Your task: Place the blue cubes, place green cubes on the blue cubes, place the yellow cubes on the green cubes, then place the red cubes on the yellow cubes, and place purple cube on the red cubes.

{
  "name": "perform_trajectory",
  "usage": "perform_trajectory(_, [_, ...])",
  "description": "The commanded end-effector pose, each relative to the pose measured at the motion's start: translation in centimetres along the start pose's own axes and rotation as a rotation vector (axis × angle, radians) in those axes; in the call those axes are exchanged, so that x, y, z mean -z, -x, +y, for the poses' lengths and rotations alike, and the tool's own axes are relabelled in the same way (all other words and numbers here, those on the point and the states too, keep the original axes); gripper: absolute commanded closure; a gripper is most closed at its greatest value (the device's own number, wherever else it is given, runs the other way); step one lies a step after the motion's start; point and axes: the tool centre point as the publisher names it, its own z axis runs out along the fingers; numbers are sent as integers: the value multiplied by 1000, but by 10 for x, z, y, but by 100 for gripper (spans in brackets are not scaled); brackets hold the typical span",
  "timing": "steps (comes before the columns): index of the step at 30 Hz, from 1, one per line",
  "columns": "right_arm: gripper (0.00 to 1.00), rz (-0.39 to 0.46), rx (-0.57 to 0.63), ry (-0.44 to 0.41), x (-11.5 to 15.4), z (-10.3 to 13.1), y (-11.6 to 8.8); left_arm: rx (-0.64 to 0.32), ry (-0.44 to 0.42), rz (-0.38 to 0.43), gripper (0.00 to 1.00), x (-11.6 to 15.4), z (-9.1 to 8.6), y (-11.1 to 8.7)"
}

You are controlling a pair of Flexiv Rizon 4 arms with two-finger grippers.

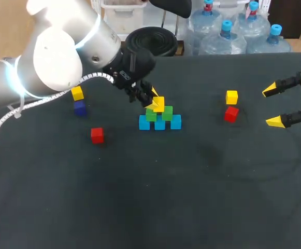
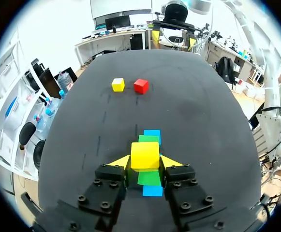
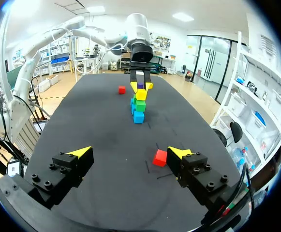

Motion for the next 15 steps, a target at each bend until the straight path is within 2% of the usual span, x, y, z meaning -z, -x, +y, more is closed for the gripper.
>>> perform_trajectory(1, [0, -1, 1, 0, -1, 0, 0, 1, -6, 6, 100, -1, 3, 1])
perform_trajectory(15, [0, -1, 1, 0, -1, 0, 0, 2, -11, 7, 98, -1, 4, 1])
